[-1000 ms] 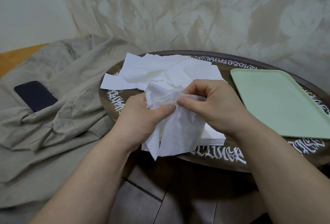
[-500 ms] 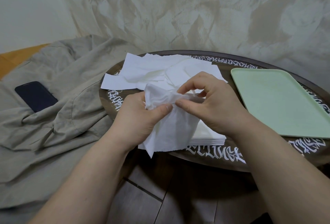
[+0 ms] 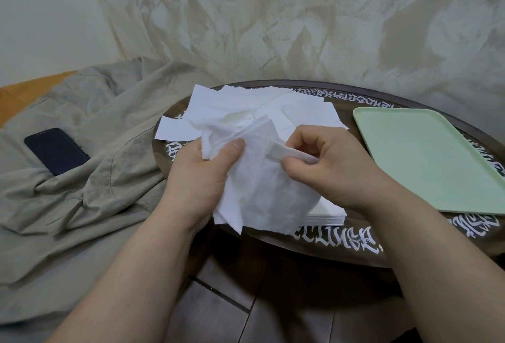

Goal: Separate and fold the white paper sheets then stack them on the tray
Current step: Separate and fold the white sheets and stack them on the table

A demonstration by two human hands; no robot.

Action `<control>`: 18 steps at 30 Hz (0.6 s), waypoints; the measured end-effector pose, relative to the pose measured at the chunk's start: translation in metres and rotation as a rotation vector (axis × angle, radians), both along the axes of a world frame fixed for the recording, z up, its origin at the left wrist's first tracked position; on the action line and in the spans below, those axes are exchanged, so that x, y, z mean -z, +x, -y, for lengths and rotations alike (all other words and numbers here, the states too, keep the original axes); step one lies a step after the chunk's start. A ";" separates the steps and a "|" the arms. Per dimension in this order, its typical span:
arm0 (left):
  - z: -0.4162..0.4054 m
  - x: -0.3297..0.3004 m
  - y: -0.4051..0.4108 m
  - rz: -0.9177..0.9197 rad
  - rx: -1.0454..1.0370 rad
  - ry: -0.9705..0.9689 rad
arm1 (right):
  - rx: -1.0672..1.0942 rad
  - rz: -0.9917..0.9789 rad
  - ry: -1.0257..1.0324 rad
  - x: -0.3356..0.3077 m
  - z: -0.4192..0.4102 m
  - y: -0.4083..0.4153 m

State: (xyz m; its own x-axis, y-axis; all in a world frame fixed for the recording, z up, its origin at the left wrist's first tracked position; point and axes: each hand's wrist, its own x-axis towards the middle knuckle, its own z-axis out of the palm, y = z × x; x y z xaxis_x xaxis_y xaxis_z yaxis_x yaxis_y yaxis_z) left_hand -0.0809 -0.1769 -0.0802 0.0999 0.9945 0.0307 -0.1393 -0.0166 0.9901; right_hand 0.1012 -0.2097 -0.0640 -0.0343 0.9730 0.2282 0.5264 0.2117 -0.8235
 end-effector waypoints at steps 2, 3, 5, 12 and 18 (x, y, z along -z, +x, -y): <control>-0.001 -0.002 -0.001 0.079 -0.030 -0.024 | -0.005 -0.075 -0.064 0.000 0.000 0.001; -0.001 -0.003 0.000 0.108 -0.032 -0.034 | -0.005 -0.111 -0.082 0.001 0.000 0.002; 0.000 -0.004 0.001 0.147 -0.023 -0.043 | 0.001 -0.178 -0.088 0.003 -0.002 0.002; 0.002 -0.004 0.003 0.161 0.009 -0.023 | -0.016 -0.207 -0.121 0.008 -0.003 -0.001; 0.000 -0.004 0.002 0.205 0.051 -0.145 | 0.073 -0.189 -0.095 0.007 -0.004 -0.002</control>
